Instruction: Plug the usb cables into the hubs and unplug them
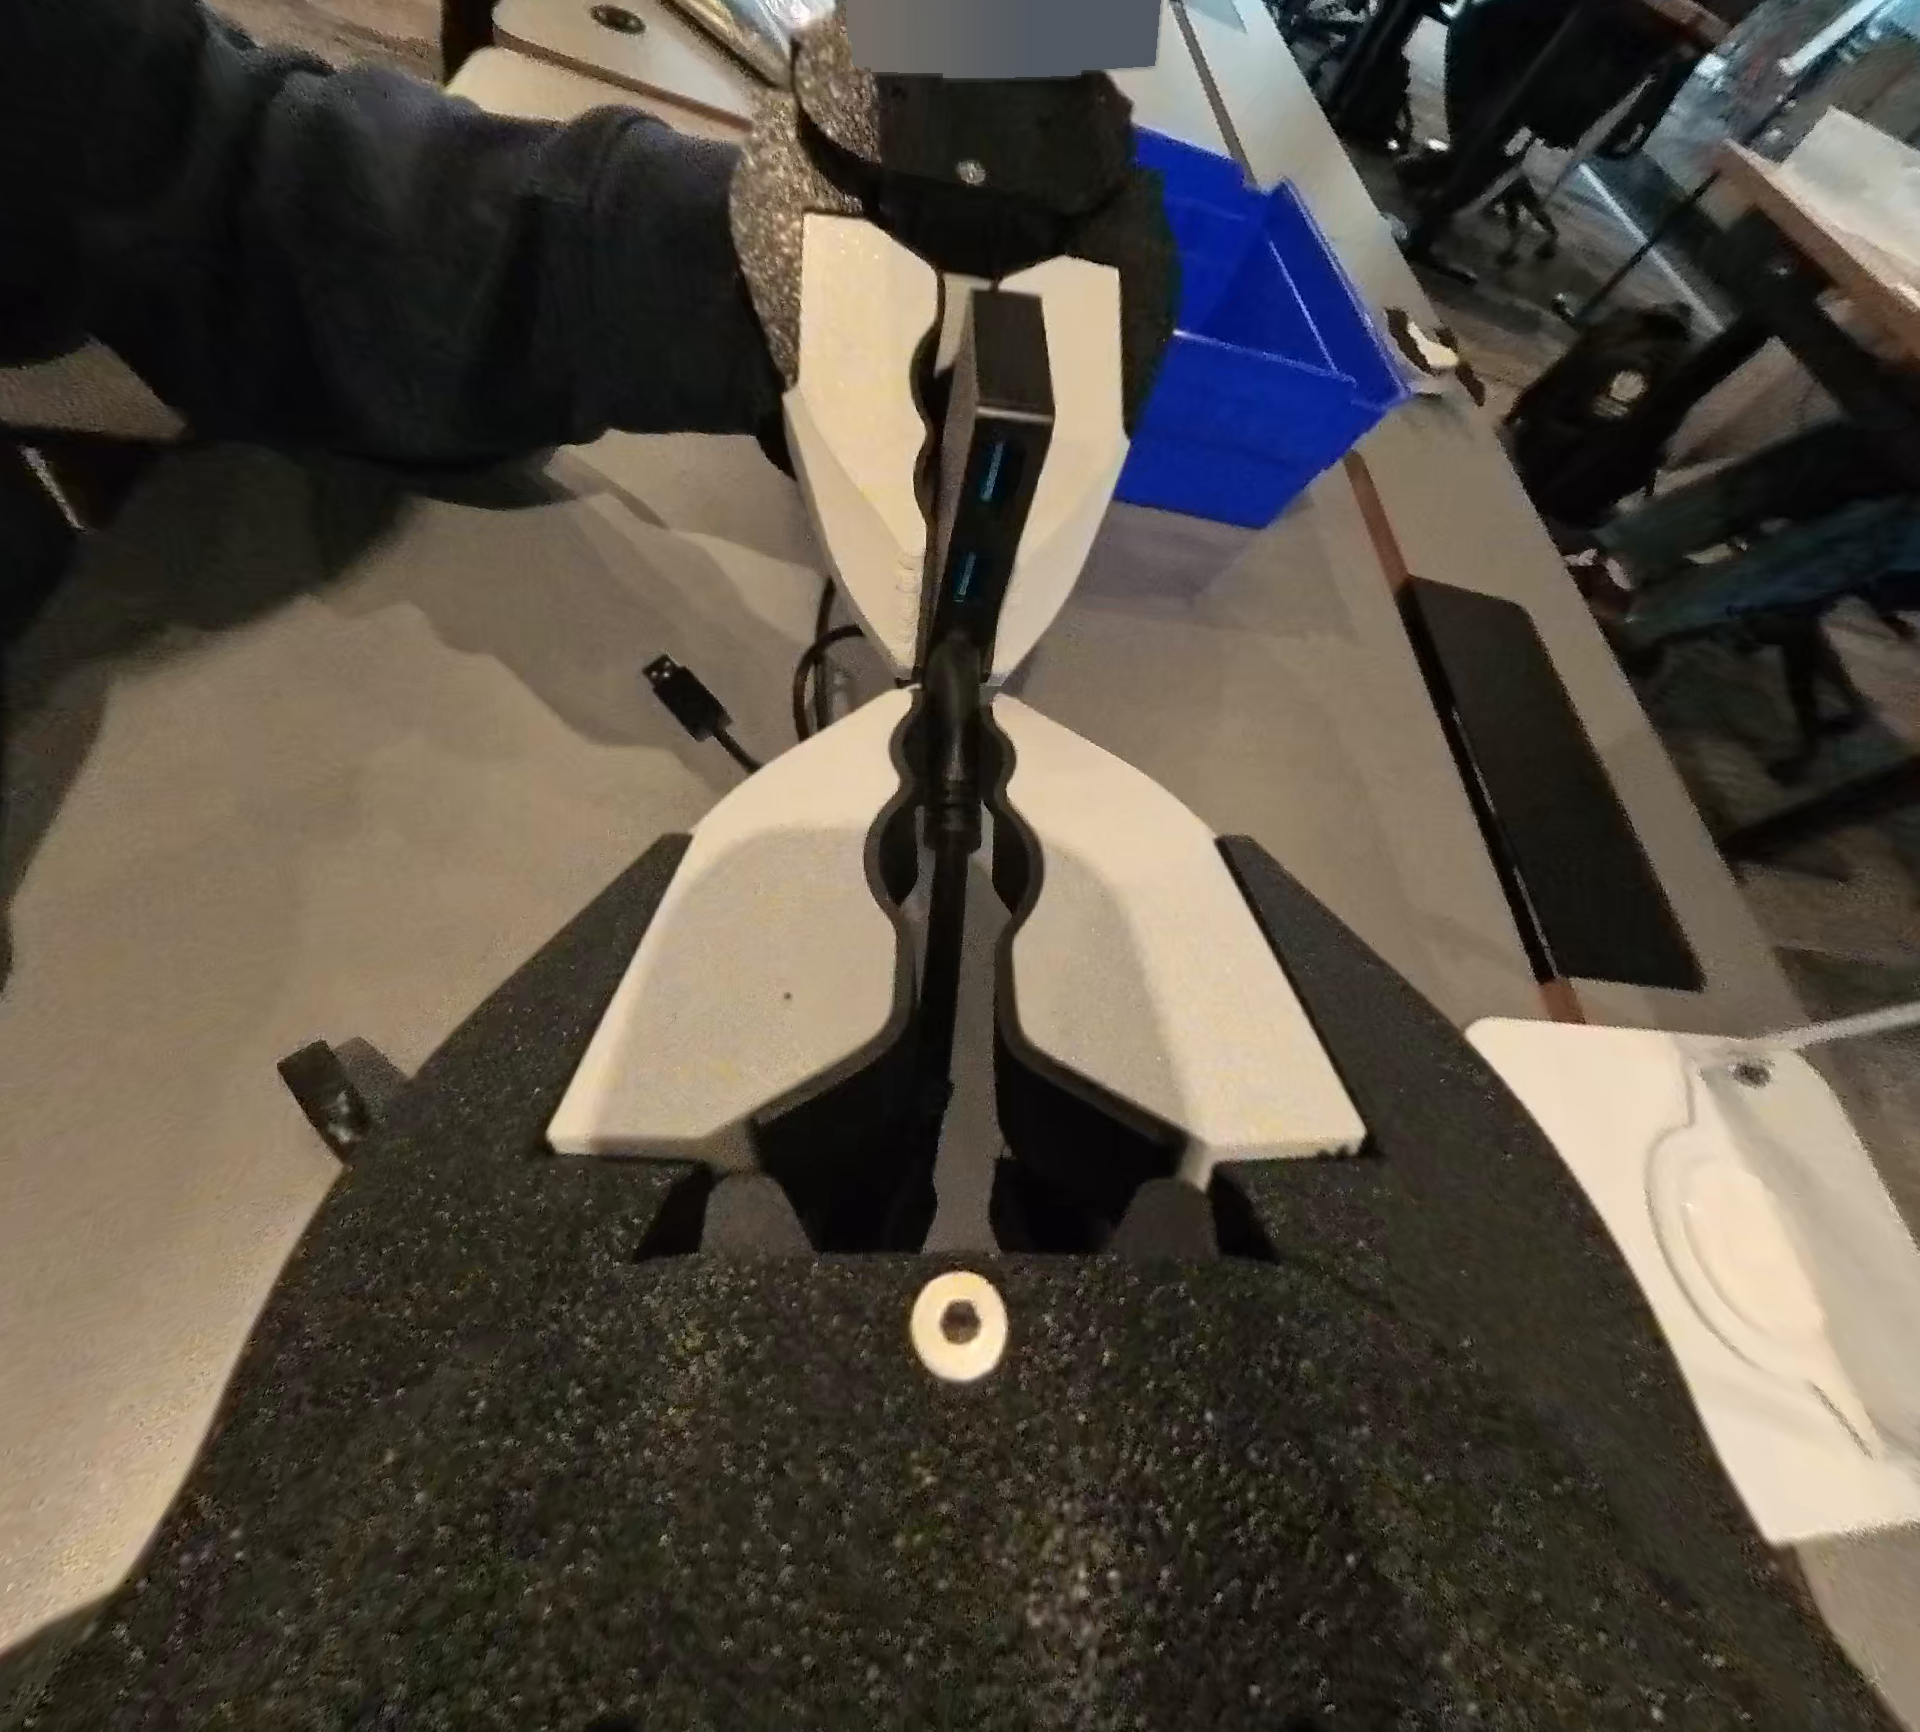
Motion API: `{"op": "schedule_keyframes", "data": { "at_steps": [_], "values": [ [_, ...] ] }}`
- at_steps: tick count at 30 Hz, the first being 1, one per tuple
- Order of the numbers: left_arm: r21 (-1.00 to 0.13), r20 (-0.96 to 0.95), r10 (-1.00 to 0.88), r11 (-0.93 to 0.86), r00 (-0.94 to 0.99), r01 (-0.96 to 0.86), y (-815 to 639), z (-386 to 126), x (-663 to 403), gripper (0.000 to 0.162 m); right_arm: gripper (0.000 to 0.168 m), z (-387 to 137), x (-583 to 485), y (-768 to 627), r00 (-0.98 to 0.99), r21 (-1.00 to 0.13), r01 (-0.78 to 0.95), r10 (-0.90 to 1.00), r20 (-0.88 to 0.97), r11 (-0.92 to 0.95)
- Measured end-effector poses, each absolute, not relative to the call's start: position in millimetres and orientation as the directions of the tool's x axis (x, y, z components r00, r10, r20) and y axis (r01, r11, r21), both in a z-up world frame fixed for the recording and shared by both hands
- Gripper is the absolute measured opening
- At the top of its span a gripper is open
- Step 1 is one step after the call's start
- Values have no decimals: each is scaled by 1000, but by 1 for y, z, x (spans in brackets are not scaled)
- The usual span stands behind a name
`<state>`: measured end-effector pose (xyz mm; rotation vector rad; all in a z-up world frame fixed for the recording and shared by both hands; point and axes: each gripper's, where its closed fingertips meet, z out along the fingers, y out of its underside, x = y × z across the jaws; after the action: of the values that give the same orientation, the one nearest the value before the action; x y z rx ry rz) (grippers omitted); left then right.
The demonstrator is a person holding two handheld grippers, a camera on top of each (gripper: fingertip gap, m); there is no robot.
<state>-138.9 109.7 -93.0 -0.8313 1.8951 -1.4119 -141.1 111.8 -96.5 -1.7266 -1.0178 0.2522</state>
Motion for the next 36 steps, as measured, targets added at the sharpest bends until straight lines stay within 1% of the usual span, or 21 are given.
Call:
{"op": "schedule_keyframes", "data": {
  "at_steps": [3,5,7,10,12,17,25,27,29,32,36],
  "values": [
    [-974,-109,-746,213,-657,-80,101,-87,-148,10,9,-90,-149,103,575,-904,424,785,230,-46],
    [-972,-113,-732,221,-672,-77,98,-88,-149,10,9,-92,-151,101,551,-913,405,810,203,-46],
    [-968,-128,-744,236,-656,-80,100,-91,-145,10,9,-95,-148,103,562,-906,421,800,212,-56],
    [-952,-196,-776,298,-600,-75,105,-91,-139,10,9,-94,-141,108,591,-858,512,743,313,-45],
    [-949,-215,-772,310,-598,-59,105,-89,-141,10,9,-91,-143,106,587,-842,539,729,352,-28],
    [-963,-204,-753,270,-625,-11,100,-80,-146,10,9,-84,-148,102,573,-891,455,762,303,12],
    [-945,-220,-763,321,-608,-61,105,-89,-142,10,9,-92,-140,103,569,-840,543,745,348,-22],
    [-950,-220,-795,305,-566,-60,121,-84,-147,10,9,-88,-120,102,605,-817,575,696,386,-46],
    [-967,-200,-829,253,-522,-31,143,-70,-158,10,9,-71,-107,97,647,-862,506,674,357,-29],
    [-964,-207,-855,262,-476,-51,157,-70,-161,10,9,-70,-94,96,668,-840,539,635,389,-53],
    [-957,-190,-854,272,-484,-105,150,-83,-152,10,9,-76,-88,99,685,-843,531,629,366,-88]
  ]
}}
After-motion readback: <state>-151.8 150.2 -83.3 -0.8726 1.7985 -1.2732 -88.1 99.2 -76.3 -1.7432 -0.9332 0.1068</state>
